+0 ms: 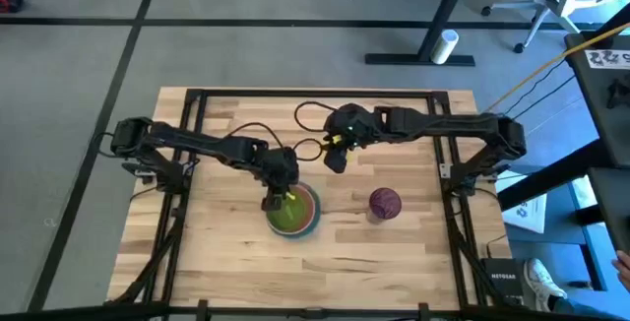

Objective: Nest bowls inside each other
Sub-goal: Stack the green bowl on top of the pink bowl, then stack the yellow bowl on top of the green bowl

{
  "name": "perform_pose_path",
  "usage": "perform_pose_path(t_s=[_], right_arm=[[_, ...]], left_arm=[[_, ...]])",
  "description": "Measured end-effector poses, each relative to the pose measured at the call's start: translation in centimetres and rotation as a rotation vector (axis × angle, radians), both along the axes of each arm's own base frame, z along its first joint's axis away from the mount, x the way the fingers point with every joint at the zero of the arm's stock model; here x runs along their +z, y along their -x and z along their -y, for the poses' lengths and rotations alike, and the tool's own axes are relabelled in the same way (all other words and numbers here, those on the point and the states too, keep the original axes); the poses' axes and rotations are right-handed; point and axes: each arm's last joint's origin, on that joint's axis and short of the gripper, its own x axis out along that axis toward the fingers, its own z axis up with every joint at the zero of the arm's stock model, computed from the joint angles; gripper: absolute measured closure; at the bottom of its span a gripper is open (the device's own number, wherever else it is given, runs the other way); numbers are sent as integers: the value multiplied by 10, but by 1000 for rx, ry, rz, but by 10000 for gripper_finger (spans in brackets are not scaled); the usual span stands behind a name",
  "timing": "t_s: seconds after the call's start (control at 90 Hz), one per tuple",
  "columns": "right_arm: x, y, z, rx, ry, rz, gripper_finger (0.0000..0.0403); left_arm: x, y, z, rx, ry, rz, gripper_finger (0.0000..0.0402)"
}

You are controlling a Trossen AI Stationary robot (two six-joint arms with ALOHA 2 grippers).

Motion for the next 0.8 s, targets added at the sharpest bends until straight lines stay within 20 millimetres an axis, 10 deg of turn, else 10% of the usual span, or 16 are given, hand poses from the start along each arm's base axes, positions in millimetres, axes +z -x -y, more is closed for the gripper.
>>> perform_pose_path(t_s=[0.8], right_arm=[[-3, 3, -1, 0, -8, -41, 285]], left_arm=[[9, -3, -1, 14, 72, 74, 317]])
